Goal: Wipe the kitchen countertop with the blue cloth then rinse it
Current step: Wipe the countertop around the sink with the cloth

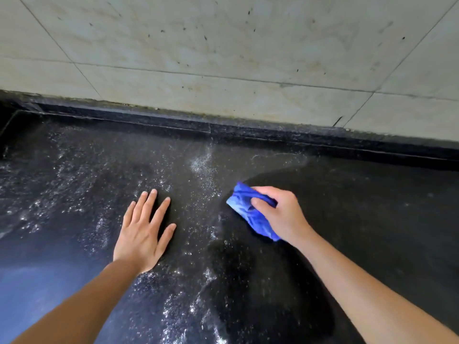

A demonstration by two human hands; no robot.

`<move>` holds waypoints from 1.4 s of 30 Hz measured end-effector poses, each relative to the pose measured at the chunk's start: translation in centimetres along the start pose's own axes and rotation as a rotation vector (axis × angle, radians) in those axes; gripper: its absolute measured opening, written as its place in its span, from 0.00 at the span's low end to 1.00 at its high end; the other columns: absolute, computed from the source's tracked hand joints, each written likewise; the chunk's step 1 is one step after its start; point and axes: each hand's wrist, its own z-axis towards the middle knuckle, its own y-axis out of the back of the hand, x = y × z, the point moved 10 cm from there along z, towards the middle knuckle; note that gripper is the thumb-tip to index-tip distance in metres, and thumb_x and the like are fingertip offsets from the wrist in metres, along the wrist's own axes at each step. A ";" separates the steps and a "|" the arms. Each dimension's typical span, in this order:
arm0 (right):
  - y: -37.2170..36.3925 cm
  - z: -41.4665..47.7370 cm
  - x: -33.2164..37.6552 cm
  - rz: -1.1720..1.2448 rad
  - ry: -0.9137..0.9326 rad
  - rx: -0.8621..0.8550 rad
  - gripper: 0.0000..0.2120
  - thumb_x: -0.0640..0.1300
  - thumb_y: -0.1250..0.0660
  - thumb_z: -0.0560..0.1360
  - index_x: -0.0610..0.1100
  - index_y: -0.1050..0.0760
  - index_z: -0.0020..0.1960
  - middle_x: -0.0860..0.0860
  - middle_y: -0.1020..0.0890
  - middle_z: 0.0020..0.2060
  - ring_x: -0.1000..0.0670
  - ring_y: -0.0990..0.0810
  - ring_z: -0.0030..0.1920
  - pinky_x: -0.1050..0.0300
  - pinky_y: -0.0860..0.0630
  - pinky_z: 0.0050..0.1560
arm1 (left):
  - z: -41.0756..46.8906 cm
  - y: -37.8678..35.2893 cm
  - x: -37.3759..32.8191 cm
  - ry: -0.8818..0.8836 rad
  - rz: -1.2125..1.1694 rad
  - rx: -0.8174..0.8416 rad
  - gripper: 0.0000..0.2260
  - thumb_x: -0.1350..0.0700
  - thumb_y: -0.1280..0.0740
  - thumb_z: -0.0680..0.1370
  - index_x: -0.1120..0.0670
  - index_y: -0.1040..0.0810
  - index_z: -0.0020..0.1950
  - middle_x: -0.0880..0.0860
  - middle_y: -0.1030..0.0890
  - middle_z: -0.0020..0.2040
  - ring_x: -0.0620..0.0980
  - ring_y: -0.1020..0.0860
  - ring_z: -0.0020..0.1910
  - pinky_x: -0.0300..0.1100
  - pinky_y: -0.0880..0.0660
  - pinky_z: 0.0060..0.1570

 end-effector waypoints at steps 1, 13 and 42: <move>3.4 1.3 -0.8 -0.012 -0.052 -0.133 0.12 0.35 0.33 0.74 0.42 0.19 0.56 0.53 0.17 0.49 0.59 0.21 0.48 0.68 0.29 0.51 | 0.0 0.0 0.0 0.000 -0.001 0.002 0.29 0.40 0.53 0.81 0.55 0.37 0.76 0.60 0.41 0.77 0.59 0.45 0.77 0.56 0.48 0.74; -4.6 4.9 2.5 -0.466 0.208 -0.076 0.15 0.39 0.37 0.73 0.41 0.22 0.58 0.47 0.20 0.56 0.42 0.24 0.54 0.48 0.26 0.55 | 0.0 -0.1 0.2 -0.005 -0.005 0.000 0.29 0.40 0.52 0.81 0.54 0.36 0.76 0.59 0.41 0.78 0.59 0.45 0.77 0.57 0.45 0.74; -7.5 14.2 4.8 -0.184 -0.174 -0.320 0.17 0.33 0.40 0.74 0.45 0.28 0.61 0.45 0.30 0.59 0.43 0.24 0.50 0.57 0.30 0.49 | 0.0 -0.3 0.3 -0.035 -0.033 -0.024 0.28 0.40 0.50 0.81 0.54 0.35 0.76 0.59 0.41 0.78 0.59 0.45 0.78 0.59 0.42 0.72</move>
